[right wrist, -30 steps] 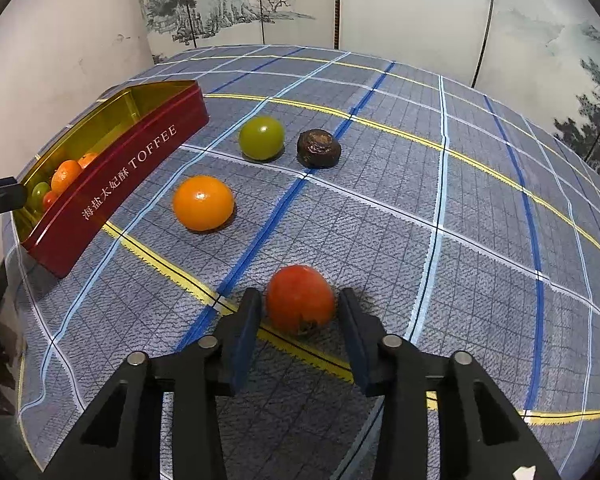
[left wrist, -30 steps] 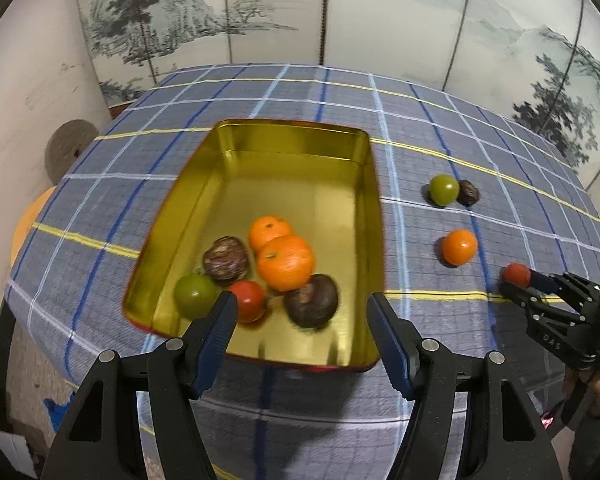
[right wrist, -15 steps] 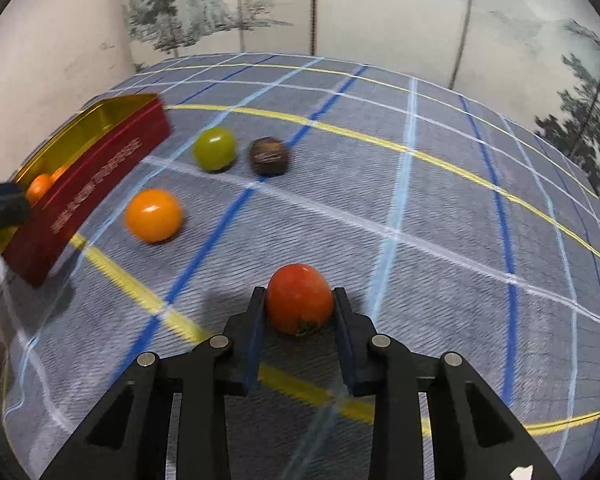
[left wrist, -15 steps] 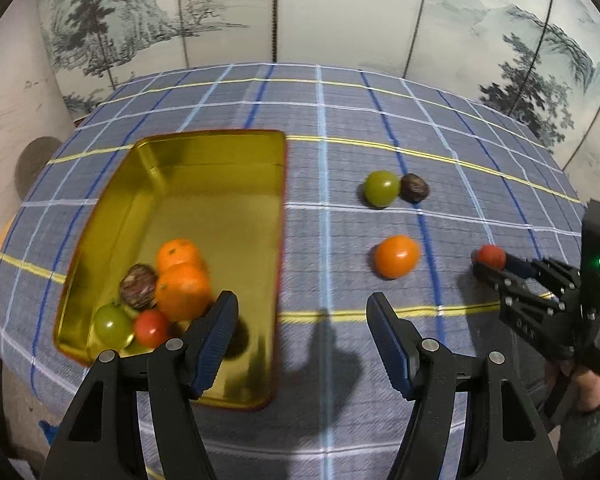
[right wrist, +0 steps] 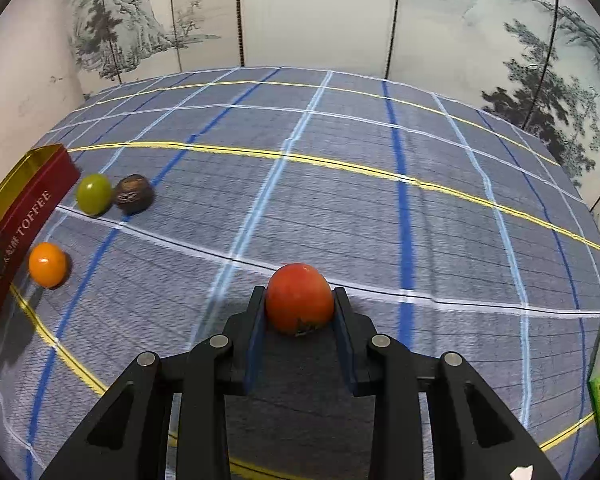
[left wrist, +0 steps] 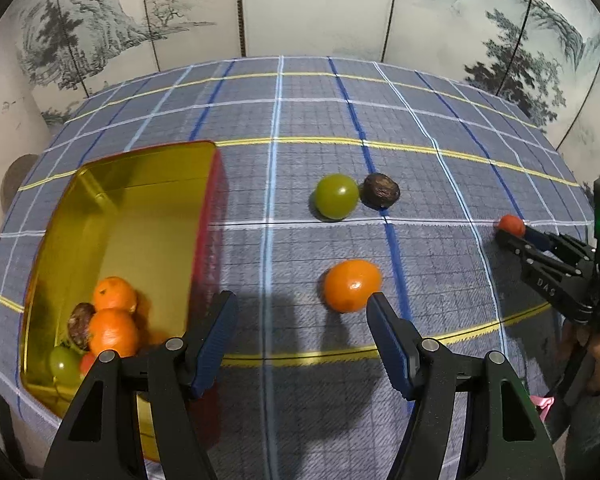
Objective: Organize fruits
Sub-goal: 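Grasp the small mandarin with the left tool while the right tool holds the red tomato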
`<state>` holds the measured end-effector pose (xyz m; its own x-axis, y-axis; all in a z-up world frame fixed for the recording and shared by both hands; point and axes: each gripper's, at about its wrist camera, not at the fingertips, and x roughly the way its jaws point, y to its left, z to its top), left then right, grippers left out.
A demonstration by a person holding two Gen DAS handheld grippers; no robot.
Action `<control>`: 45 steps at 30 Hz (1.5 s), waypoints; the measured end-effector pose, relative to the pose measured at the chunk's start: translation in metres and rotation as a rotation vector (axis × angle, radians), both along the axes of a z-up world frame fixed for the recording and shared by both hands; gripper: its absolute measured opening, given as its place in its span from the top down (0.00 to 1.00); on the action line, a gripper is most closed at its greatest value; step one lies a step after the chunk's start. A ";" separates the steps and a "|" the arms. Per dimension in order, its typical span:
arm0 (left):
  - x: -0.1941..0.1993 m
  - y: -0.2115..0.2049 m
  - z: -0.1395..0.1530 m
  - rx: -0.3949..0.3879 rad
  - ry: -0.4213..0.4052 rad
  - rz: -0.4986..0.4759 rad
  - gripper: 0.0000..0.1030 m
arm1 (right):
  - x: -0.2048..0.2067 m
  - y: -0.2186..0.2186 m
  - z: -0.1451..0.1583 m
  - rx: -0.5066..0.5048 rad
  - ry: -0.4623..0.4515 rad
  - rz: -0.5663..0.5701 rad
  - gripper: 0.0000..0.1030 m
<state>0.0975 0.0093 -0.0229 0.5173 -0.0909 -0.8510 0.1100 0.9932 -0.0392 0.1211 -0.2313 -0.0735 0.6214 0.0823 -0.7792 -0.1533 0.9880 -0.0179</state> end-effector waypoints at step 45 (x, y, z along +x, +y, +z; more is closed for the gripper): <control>0.025 -0.010 -0.031 -0.075 0.079 -0.011 0.63 | 0.000 -0.008 -0.002 0.022 -0.007 -0.006 0.70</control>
